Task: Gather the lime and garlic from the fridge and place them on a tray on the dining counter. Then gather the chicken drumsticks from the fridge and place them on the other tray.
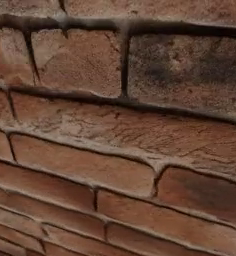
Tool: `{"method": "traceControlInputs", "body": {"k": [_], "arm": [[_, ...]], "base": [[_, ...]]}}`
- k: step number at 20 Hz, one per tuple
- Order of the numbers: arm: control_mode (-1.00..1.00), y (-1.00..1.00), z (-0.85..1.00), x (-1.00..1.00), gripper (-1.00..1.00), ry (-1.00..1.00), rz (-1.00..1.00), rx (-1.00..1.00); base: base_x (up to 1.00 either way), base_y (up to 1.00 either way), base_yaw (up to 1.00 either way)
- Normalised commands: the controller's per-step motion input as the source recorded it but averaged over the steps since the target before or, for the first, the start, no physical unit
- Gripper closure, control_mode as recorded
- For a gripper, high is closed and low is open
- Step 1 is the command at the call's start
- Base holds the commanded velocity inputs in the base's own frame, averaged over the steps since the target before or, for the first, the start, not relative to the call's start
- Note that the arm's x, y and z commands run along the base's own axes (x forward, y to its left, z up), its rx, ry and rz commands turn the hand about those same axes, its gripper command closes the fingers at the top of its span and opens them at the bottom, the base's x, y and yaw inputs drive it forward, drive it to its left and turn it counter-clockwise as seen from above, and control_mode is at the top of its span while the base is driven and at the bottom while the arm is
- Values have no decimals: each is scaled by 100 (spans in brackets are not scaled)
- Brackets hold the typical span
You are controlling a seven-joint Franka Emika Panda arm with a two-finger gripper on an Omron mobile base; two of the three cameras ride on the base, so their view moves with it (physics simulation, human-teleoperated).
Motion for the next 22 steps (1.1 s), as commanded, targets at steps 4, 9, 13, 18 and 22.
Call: {"method": "traceControlInputs", "body": {"k": [4, 9, 13, 18, 22], "arm": [[100, 0, 0, 0, 100, 0, 0, 0], [100, 0, 0, 0, 100, 0, 0, 0], [100, 0, 0, 0, 100, 0, 0, 0], [100, 0, 0, 0, 100, 0, 0, 0], [100, 0, 0, 0, 100, 0, 0, 0]], "base": [[78, 100, -27], [54, 100, -35], [14, 69, -65], [0, 46, -77], [-1, 65, -67]]}}
